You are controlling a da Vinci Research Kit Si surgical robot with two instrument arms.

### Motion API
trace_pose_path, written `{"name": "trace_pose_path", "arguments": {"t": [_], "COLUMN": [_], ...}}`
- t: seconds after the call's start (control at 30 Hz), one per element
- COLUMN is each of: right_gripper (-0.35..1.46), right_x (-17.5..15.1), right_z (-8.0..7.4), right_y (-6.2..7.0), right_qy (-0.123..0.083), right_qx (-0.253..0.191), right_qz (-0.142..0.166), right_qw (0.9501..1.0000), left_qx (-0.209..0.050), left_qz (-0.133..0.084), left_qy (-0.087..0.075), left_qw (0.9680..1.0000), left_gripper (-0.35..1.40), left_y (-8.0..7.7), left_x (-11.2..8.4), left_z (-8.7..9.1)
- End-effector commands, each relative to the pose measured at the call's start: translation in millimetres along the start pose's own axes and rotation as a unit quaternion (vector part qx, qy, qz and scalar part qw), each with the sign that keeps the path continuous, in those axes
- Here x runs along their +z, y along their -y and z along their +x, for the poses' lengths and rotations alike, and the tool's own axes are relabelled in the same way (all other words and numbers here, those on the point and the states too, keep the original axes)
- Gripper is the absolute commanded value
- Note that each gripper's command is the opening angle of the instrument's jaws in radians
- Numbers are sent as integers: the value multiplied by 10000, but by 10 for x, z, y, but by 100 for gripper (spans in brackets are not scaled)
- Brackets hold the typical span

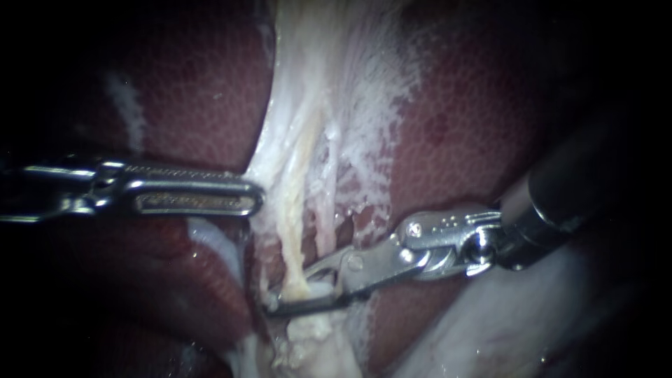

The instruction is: Clipping first clip left tube

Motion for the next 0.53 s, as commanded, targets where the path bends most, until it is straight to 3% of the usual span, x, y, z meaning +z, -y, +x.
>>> {"name": "trace_pose_path", "arguments": {"t": [0.03, 0.53], "right_gripper": [-35, -35], "right_x": [0, 0], "right_z": [0, 0], "right_y": [0, 0], "right_qy": [3, 6], "right_qx": [-3, -9], "right_qz": [6, 17], "right_qw": [10000, 10000], "left_qx": [0, 0], "left_qz": [1, 1], "left_qy": [0, 0], "left_qw": [10000, 10000], "left_gripper": [-35, -35], "left_y": [0, 0], "left_x": [0, 0], "left_z": [0, 0]}}
